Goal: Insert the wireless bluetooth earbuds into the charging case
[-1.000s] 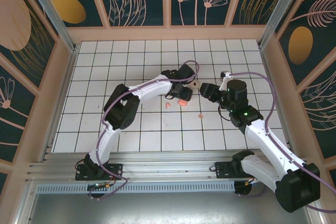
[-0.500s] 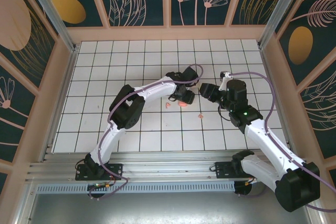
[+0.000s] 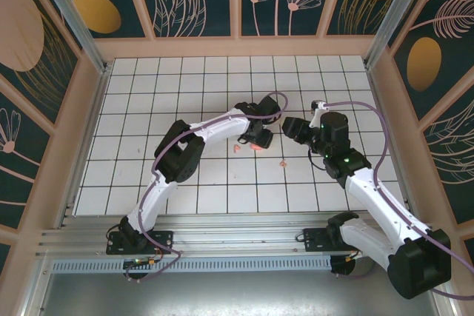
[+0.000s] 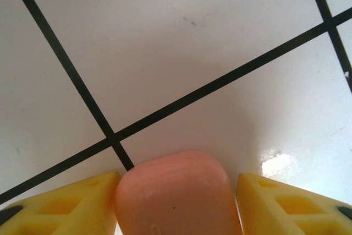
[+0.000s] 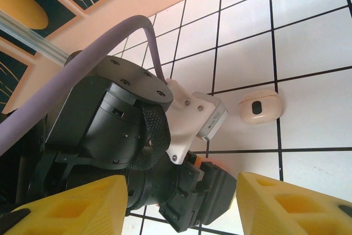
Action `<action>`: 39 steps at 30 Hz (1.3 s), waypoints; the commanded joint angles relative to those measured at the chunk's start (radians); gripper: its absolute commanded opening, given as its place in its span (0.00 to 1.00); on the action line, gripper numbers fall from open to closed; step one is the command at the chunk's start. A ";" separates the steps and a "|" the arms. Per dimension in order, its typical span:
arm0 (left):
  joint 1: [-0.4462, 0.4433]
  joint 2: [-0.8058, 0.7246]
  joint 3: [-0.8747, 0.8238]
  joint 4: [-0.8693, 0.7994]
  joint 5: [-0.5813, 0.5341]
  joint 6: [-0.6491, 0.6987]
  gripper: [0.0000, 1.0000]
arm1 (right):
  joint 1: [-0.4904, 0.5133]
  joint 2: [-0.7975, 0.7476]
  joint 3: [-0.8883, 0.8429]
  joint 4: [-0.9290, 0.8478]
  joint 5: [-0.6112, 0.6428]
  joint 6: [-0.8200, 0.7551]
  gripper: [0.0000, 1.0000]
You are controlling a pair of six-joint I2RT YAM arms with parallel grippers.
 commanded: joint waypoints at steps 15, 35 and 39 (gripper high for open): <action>-0.012 -0.064 -0.030 -0.092 -0.054 0.022 0.54 | -0.010 0.000 0.018 0.003 0.000 -0.008 0.55; -0.014 -0.093 -0.065 -0.060 -0.043 0.085 0.47 | -0.023 -0.006 0.012 -0.013 -0.011 -0.018 0.55; -0.012 -0.119 -0.093 -0.030 -0.020 0.135 0.46 | -0.033 -0.014 0.004 -0.019 -0.033 -0.019 0.55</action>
